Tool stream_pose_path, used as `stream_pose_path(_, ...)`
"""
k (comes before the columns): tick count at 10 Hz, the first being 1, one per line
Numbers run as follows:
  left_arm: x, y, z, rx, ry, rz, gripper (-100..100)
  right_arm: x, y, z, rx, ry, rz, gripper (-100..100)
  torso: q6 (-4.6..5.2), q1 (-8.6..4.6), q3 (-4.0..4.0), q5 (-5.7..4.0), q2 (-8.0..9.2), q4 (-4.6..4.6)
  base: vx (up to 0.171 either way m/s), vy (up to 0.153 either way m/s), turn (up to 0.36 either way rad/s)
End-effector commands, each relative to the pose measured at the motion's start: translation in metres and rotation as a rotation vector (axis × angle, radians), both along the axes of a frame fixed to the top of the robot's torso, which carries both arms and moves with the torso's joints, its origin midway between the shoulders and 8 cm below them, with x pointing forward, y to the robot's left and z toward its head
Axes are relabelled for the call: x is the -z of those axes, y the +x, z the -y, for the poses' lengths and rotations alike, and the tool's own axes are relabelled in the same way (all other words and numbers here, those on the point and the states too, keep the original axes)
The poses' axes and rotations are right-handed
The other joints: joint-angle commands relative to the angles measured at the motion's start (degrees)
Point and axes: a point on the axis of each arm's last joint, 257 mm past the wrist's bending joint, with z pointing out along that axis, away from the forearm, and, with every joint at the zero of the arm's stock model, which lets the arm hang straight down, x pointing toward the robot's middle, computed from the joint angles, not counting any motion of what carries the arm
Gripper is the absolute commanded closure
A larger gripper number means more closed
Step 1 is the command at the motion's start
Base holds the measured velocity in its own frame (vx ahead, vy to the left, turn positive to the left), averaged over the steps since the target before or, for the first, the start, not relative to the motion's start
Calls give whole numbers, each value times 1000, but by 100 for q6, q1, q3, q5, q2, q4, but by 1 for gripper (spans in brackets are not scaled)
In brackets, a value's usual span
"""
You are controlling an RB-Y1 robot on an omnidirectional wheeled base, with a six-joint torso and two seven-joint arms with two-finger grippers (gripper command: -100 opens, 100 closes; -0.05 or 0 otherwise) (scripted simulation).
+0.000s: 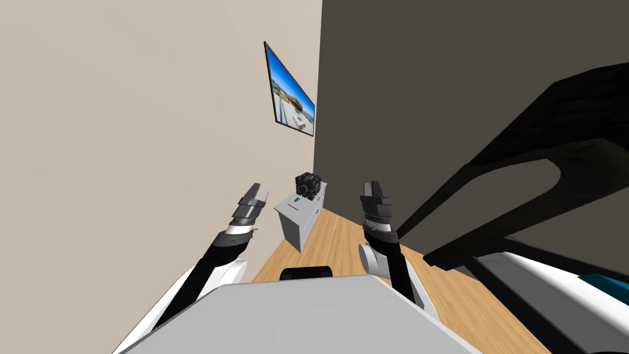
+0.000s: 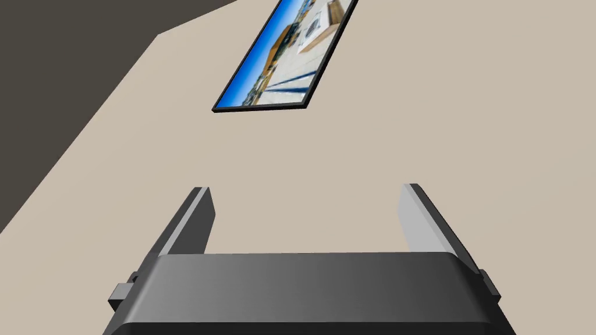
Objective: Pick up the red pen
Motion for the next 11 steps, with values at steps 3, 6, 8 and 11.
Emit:
stream_pose_path(3,2,-1,19,71,44,-17,-100,0,0,0,0,0,0,0,1,-4,4,0,7,1,-3,-74,-27)
stream_pose_path(6,9,-2,37,141,78,-47,-100,0,0,0,0,0,0,0,1,-11,-1,-2,-3,0,19,-88,-32)
stream_pose_path(8,16,-2,45,176,94,-70,-100,0,0,0,0,0,0,0,0,0,-2,0,-4,-1,18,-66,-30)
stream_pose_path(11,33,-3,61,245,117,-130,-100,0,0,0,0,0,0,0,-1,4,-3,1,-5,-1,26,-71,-38)
